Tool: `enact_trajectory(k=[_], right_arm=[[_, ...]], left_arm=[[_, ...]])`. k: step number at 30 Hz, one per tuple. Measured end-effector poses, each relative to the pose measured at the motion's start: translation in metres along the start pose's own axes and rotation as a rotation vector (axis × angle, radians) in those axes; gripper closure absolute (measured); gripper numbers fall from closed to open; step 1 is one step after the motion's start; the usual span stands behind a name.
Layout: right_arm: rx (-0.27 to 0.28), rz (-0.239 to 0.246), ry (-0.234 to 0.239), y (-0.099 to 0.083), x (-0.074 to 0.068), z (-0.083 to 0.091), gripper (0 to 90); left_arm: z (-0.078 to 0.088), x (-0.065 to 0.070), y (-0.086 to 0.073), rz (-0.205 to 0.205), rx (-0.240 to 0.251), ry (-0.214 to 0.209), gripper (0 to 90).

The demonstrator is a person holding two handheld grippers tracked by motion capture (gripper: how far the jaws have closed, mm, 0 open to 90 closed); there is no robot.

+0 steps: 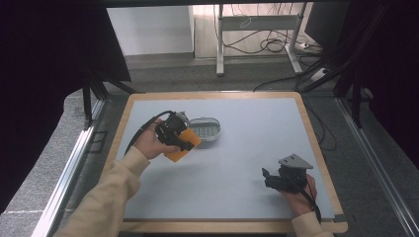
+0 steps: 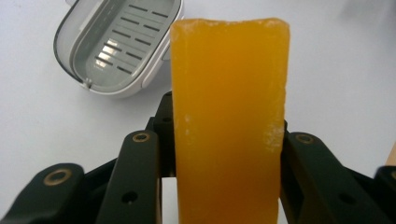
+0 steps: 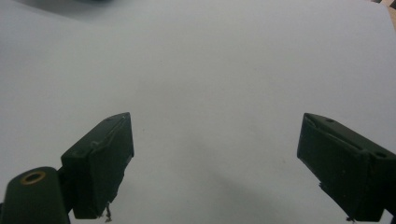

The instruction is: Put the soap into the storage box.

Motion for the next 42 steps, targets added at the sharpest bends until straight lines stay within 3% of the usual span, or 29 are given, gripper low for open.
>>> enact_trajectory(k=[11,18,25,32,42], right_arm=[[-0.005,0.0,0.0,0.0,0.0,-0.001,10.9],[-0.006,0.004,0.001,-0.001,0.0,-0.001,10.9],[-0.008,0.002,0.003,-0.001,0.0,-0.001,11.0],[-0.008,0.003,0.002,-0.001,0.0,-0.001,11.0],[-0.011,0.002,0.001,-0.001,0.001,-0.001,11.0]], left_arm=[[-0.003,-0.008,0.011,-0.045,-0.027,0.011,62.2],[-0.005,-0.014,0.016,-0.034,-0.032,-0.004,62.2],[-0.007,-0.022,0.018,-0.023,-0.035,0.016,62.2],[-0.005,-0.031,0.027,-0.045,-0.027,0.0,62.2],[-0.011,-0.042,0.038,-0.077,-0.042,0.014,62.2]])
Point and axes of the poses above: each handheld gripper's, and its own axes: z roughly backward along the jaws, y roughly out of its top, x roughly to its right, the point moved 2 cm from there along -z, roughly forward along the jaws, and after that the axes turned 1 degree about -y, right-handed, at the moved point
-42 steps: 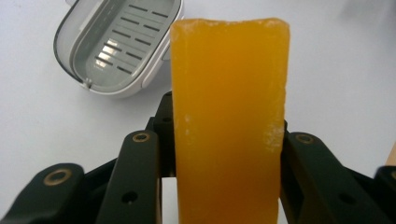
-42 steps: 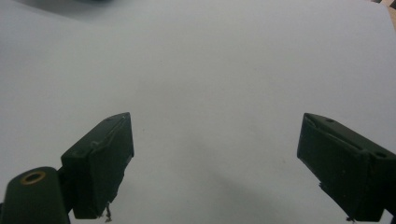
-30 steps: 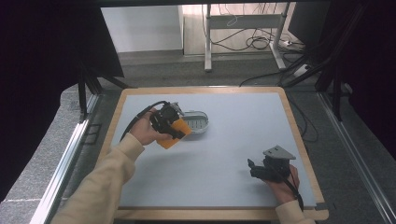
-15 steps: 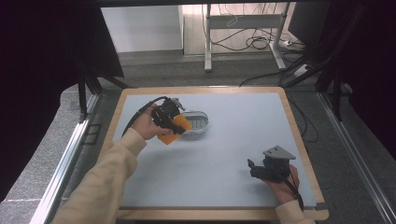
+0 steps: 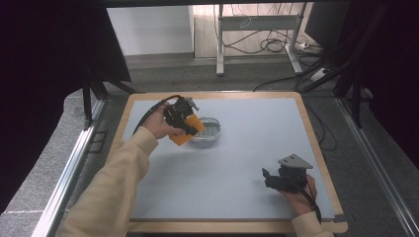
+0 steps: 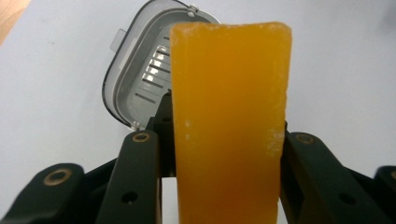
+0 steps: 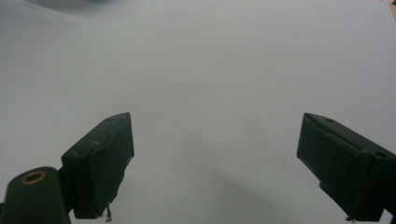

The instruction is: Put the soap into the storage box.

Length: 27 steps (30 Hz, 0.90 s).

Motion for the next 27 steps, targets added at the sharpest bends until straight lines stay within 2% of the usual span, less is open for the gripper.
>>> enact_trajectory(k=[10,13,27], right_arm=[[-0.002,0.001,0.001,0.0,0.0,-0.001,11.1],[-0.005,0.002,0.003,0.0,0.001,-0.001,11.1],[-0.01,0.0,0.001,-0.001,0.001,-0.002,11.1]], left_arm=[[-0.009,-0.012,0.009,-0.017,-0.021,-0.001,62.2],[-0.01,-0.014,0.011,-0.026,-0.026,0.011,62.2],[-0.015,-0.018,0.026,-0.066,-0.041,0.012,62.1]])
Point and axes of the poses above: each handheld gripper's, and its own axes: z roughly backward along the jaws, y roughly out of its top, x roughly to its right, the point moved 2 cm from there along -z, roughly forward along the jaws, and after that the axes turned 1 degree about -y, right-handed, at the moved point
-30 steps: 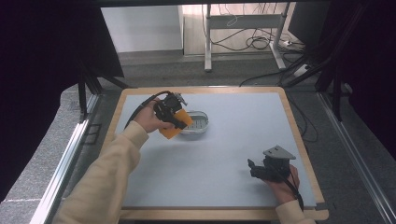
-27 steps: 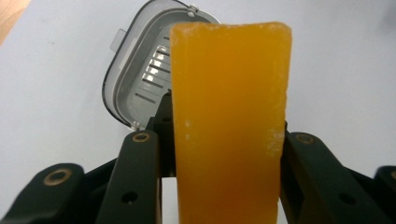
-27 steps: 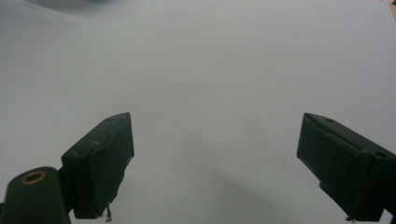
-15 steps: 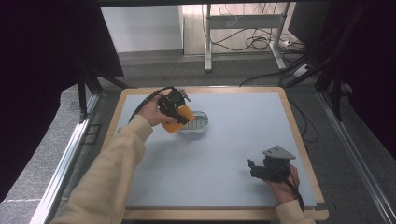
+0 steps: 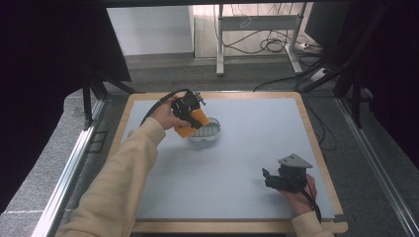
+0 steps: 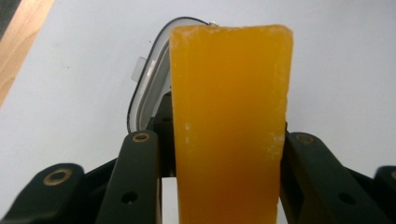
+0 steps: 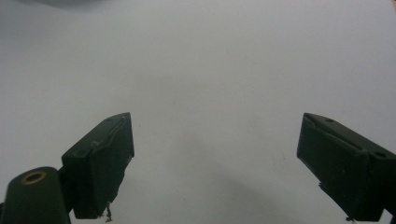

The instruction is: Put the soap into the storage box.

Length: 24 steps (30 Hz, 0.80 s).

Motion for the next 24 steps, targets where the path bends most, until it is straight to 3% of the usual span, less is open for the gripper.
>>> enact_trajectory(k=[16,19,24], right_arm=[[0.0,0.002,0.001,0.0,0.001,0.0,11.3],[0.0,0.001,0.002,0.0,0.001,0.0,11.4],[-0.002,0.002,0.001,0.0,0.001,0.0,11.4]], left_arm=[[-0.011,-0.004,0.02,-0.047,-0.024,0.0,62.2],[-0.014,-0.006,0.024,-0.056,-0.01,0.01,62.2],[-0.02,-0.01,0.03,-0.092,-0.06,0.014,62.2]])
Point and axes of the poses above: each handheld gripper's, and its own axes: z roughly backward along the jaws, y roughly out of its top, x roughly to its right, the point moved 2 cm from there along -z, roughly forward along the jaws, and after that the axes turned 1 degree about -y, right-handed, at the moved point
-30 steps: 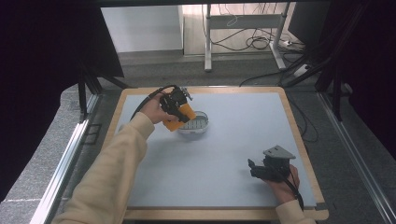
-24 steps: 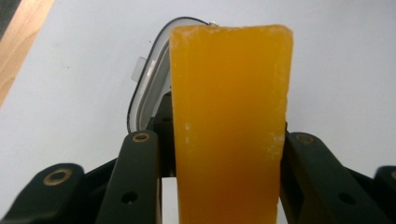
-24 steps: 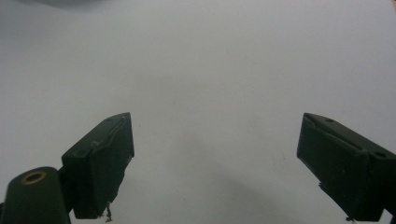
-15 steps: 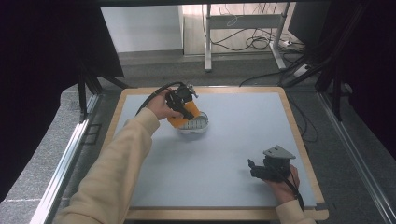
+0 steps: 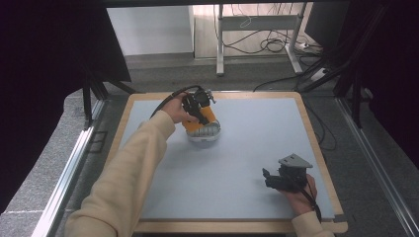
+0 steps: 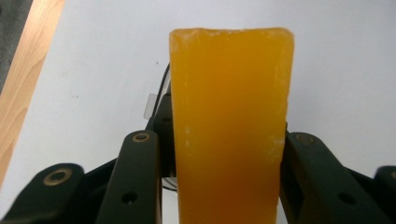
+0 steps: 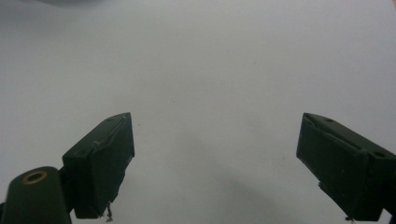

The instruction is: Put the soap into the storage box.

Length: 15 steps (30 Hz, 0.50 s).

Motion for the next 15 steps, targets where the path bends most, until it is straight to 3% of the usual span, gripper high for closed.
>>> enact_trajectory(k=[15], right_arm=[[0.0,-0.003,0.001,0.0,0.002,0.0,11.4]], left_arm=[[-0.019,-0.003,0.005,-0.051,-0.038,-0.02,62.1]])
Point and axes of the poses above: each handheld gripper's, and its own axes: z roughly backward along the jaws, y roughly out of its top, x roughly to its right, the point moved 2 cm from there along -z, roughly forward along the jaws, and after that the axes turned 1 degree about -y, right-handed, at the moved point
